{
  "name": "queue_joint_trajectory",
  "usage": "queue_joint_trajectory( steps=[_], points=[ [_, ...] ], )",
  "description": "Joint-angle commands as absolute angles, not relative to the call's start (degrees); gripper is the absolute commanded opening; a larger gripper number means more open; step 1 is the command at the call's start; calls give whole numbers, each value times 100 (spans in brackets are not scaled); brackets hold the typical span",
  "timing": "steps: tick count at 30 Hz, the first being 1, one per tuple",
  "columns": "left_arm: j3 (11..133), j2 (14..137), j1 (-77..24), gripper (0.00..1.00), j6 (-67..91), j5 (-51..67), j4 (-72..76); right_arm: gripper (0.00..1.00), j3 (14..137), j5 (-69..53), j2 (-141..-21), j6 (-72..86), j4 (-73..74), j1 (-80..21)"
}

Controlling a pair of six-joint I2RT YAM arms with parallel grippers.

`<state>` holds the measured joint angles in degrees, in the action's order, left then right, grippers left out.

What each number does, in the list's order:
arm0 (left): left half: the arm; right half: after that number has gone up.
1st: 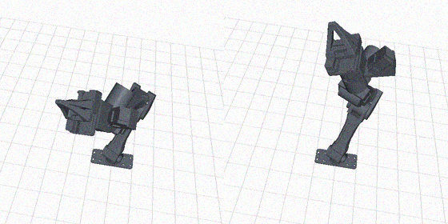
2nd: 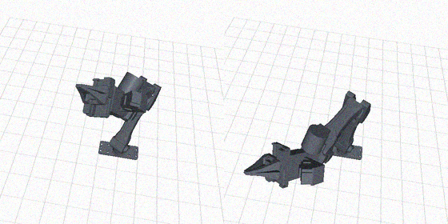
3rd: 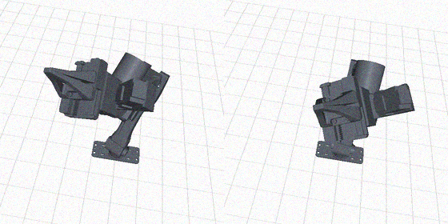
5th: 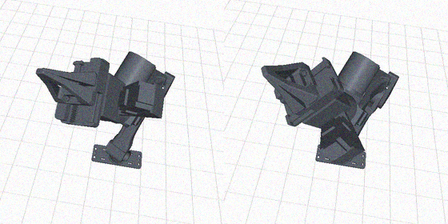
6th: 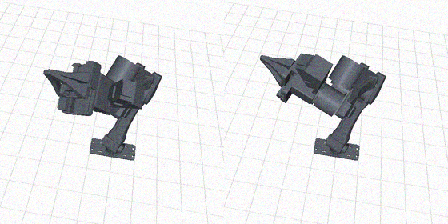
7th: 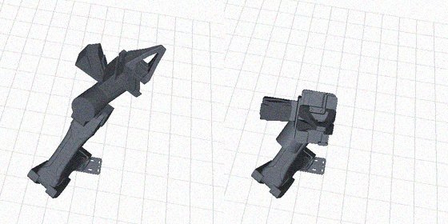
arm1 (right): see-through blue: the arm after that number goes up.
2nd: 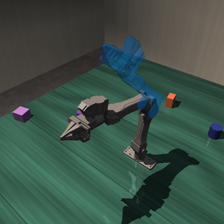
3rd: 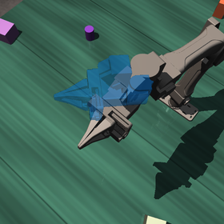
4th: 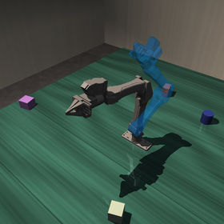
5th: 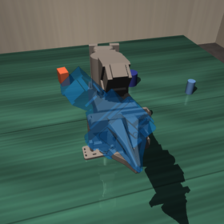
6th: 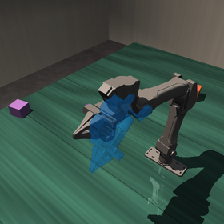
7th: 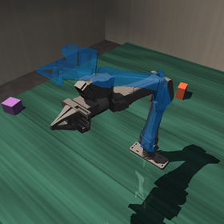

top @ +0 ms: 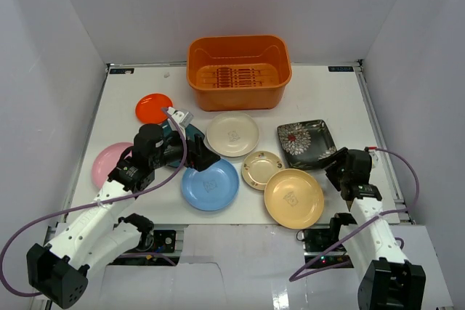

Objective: Place the plates into the plastic bin on the countertop

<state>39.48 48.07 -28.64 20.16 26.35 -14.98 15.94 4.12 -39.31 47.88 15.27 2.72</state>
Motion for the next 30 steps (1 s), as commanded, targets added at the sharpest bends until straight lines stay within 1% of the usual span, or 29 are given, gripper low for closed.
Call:
queue_joint_trajectory(
  steps=[1, 4, 8, 9, 12, 13, 15, 16, 17, 18, 19, 20, 22, 25, 26, 30],
  points=[
    [4192, 4711, -2883, 98, 1960, 2382, -1600, 72, 1398, 230, -4209, 4948, 731, 474],
    [4192, 4755, -2883, 98, 1960, 2268, -1635, 72, 1073, 62, -4491, 5168, 72, 597],
    [4227, 4834, -2892, 98, 1995, 2110, -1661, 70, 660, -255, -4955, 5650, -1226, 747],
    [4228, 4851, -2892, 98, 2004, 2092, -1670, 67, 520, -229, -5053, 5773, -1404, 764],
    [4236, 4904, -2892, 98, 2039, 1935, -1670, 63, 309, -246, -5545, 6177, -2196, 800],
    [4228, 4913, -2892, 98, 2039, 1881, -1679, 54, 282, -229, -5668, 6266, -2345, 800],
    [4228, 4913, -2883, 98, 2056, 1741, -1679, 44, 264, -115, -5906, 6372, -2591, 809],
    [4219, 4896, -2892, 98, 2065, 1705, -1679, 31, 246, -45, -5924, 6476, -2636, 817],
    [4210, 4878, -2892, 98, 2065, 1653, -1687, 24, 246, 182, -5880, 6504, -2680, 809],
    [4201, 4869, -2892, 98, 2074, 1609, -1687, 20, 246, 254, -5802, 6521, -2707, 826],
    [4201, 4878, -2883, 98, 2074, 1521, -1679, 13, 263, 324, -5714, 6530, -2698, 826],
    [4201, 4878, -2892, 98, 2074, 1477, -1679, 11, 281, 447, -5461, 6513, -2690, 835],
    [4210, 4878, -2892, 98, 2074, 1407, -1679, 8, 403, 588, -5143, 6329, -2542, 853],
    [4219, 4896, -2883, 98, 2065, 1328, -1688, 8, 763, 887, -4458, 5987, -1980, 861],
    [4236, 4878, -2865, 98, 2074, 1310, -1688, 8, 1069, 1027, -4125, 5698, -1864, 870],
    [4245, 4817, -2865, 98, 2074, 1257, -1705, 8, 1993, 1169, -3481, 4871, -1530, 861]
  ],
)
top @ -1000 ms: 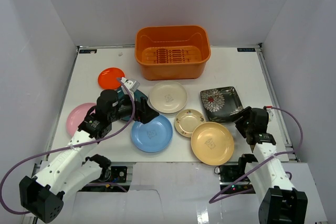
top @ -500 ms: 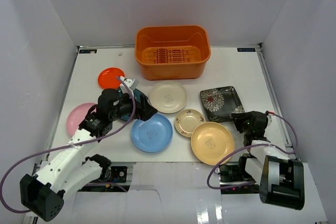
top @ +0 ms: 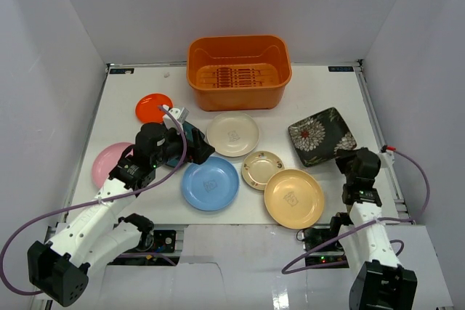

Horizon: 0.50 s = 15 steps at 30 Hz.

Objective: Place the plates into the plastic bin on the countertop

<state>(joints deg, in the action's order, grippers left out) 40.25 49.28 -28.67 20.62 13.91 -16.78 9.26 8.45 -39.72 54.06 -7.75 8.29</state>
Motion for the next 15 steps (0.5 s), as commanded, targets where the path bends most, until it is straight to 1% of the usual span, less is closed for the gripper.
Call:
queue_joint_trajectory(
  steps=[1, 2, 6, 9, 10, 11, 12, 13, 15],
  points=[
    [4236, 4808, -2865, 98, 2074, 1239, -1705, 8, 2204, 1125, -3428, 4704, -1521, 870],
    [4245, 4799, -2865, 98, 2074, 1231, -1722, 8, 2641, 1055, -3393, 4450, -1399, 870],
    [4245, 4764, -2865, 98, 2074, 1099, -1749, 8, 3575, 520, -3612, 4176, -1432, 861],
    [4245, 4764, -2874, 98, 2109, 818, -1828, 8, 4270, -384, -4164, 4218, -1748, 861],
    [4245, 4764, -2883, 98, 2127, 730, -1846, 8, 4480, -830, -4601, 4262, -1810, 853],
    [4263, 4772, -2892, 98, 2153, 625, -1898, 8, 4691, -1000, -4823, 4297, -1837, 783],
    [4263, 4781, -2909, 98, 2240, 363, -1942, 8, 5181, -1141, -5086, 4307, -1846, 713],
    [4271, 4799, -2944, 98, 2302, 221, -1968, 8, 5473, -1325, -5611, 4254, -1820, 616],
    [4298, 4843, -2979, 98, 2434, -121, -2056, 8, 6166, -1345, -6202, 4018, -1436, 169]
  ],
)
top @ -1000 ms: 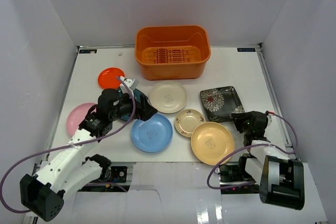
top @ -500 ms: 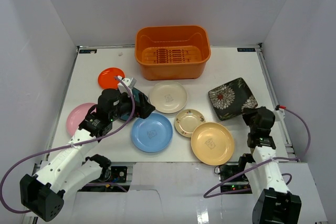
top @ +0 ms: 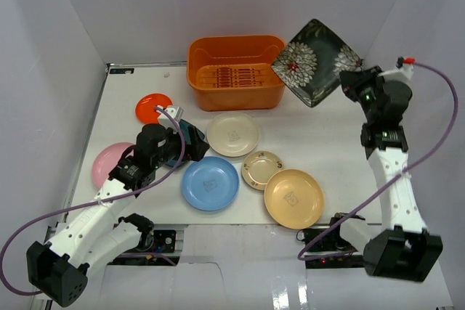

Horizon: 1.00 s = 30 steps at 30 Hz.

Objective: Place the plates into the plastic bin on the countertop

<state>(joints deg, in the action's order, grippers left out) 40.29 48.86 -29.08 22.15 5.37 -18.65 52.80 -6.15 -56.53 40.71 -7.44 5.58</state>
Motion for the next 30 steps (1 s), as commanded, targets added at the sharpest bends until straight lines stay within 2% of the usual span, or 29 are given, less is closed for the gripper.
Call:
queue_joint_trajectory(
  steps=[1, 3, 4, 5, 13, 15, 19, 25, 30],
  points=[
    [4315, 4895, -3023, 97, 2487, -210, -2074, 8, 6970, -1380, -6823, 3747, -1267, 28],
    [4350, 4965, -3058, 96, 2610, -429, -2127, 8, 7818, -1528, -7493, 3491, -968, -430],
    [4359, 5035, -3093, 96, 2645, -509, -2144, 8, 8745, -1695, -8193, 3324, -506, -509],
    [4368, 5062, -3102, 96, 2672, -605, -2179, 8, 9163, -1792, -8505, 3279, -327, -632],
    [4456, 5352, -3164, 87, 3286, -1423, -2443, 8, 13432, -2161, -11827, 2901, 1431, -1081],
    [4439, 5344, -3155, 86, 3471, -1520, -2487, 8, 13640, -2223, -12328, 2944, 1346, -1125],
    [4167, 5160, -3146, 86, 3928, -1845, -2557, 8, 13123, -2364, -12708, 2997, 625, -1318],
    [3736, 5036, -3129, 88, 4570, -2311, -2654, 8, 13483, -2355, -13377, 2628, 686, -1608],
    [3446, 5335, -2848, 88, 5045, -2224, -2506, 8, 12378, -2180, -13131, 2496, 475, -1644]
  ],
)
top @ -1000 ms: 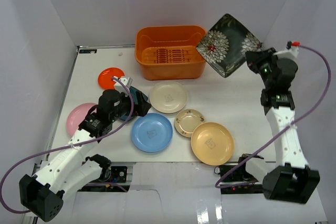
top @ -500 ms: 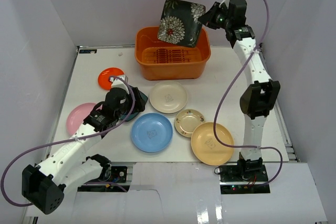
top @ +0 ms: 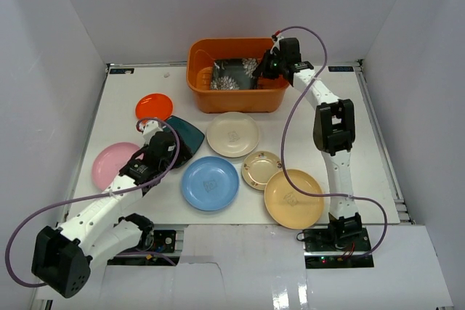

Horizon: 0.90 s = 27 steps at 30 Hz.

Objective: Place the plates into the plastic bin on the countertop

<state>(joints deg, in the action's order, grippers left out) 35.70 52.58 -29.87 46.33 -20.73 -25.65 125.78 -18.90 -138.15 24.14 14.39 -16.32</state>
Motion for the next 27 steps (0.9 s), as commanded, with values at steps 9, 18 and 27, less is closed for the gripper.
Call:
queue_joint_trajectory(
  steps=[9, 18, 27],
  points=[
    [3173, 5704, -1556, 91, 5308, -1521, -1776, 15, 11031, -1556, -12411, 2434, 580, -1635],
    [2839, 6310, -1318, 90, 5651, -1354, -1126, 93, 11373, -1582, -12059, 2268, 711, -1643],
    [2111, 6224, -1301, 83, 6064, -1081, -660, 89, 9512, -2478, -10478, 2469, -508, -1661]
  ],
)
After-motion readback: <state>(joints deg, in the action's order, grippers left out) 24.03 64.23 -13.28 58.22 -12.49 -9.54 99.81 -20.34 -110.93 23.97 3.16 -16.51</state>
